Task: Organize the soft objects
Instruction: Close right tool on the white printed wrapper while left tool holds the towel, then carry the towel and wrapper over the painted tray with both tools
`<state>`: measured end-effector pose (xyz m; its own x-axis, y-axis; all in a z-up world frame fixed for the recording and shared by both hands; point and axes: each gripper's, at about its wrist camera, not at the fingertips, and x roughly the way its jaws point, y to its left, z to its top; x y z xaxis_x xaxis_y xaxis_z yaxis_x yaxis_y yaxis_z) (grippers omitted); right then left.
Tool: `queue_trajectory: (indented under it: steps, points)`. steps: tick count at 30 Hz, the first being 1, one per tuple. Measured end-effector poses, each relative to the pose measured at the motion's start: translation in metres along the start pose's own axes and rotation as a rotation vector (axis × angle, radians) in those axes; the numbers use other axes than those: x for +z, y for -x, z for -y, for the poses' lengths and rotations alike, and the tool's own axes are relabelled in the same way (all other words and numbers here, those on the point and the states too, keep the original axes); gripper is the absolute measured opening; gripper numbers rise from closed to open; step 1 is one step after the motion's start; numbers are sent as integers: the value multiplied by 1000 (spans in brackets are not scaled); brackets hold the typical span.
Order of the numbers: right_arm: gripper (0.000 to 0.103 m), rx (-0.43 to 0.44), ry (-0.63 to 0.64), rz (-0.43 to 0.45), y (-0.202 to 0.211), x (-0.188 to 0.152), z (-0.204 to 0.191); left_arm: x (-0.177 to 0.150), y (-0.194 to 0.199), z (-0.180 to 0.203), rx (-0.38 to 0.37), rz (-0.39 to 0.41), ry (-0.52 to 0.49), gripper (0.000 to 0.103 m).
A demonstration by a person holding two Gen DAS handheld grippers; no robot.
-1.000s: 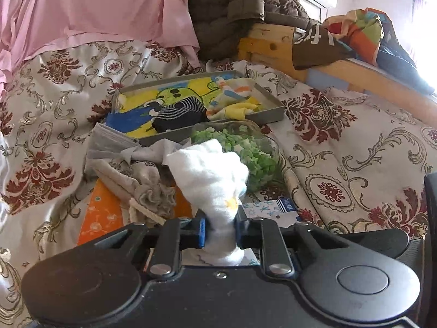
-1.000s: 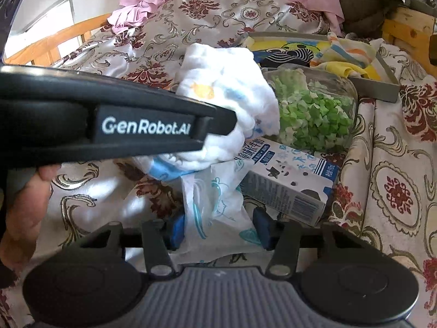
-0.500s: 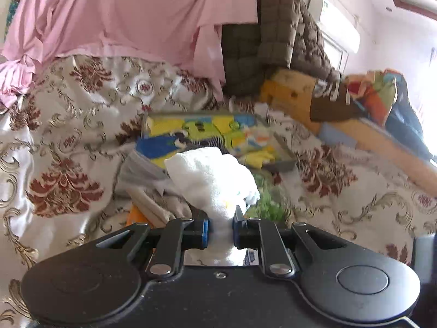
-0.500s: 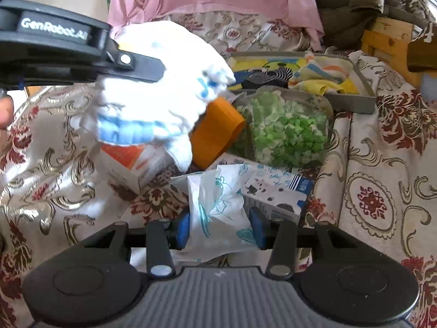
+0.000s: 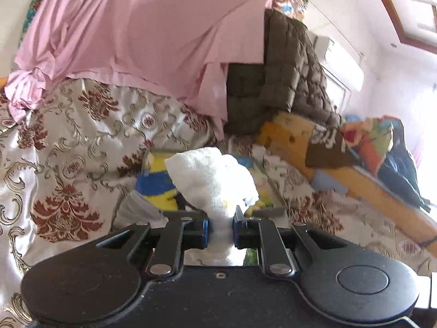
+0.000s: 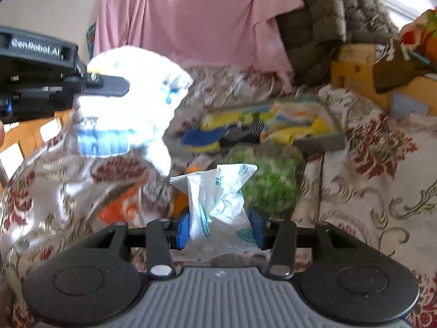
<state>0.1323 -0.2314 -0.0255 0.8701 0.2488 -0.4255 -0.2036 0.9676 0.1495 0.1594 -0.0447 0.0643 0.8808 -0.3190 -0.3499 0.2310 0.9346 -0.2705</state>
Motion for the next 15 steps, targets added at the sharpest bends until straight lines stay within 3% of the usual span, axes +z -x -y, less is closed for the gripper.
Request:
queue_trajectory:
  steps: [3, 8, 15]
  points:
    - [49, -4, -11, 35, -5, 8, 5, 2, -6, 2, 14, 24, 0, 17]
    - [50, -18, 10, 167, -22, 32, 10, 9, -29, -1, 31, 54, 21, 17]
    - [50, -40, 31, 272, -86, 89, 32, 34, -77, -14, 32, 92, 50, 18]
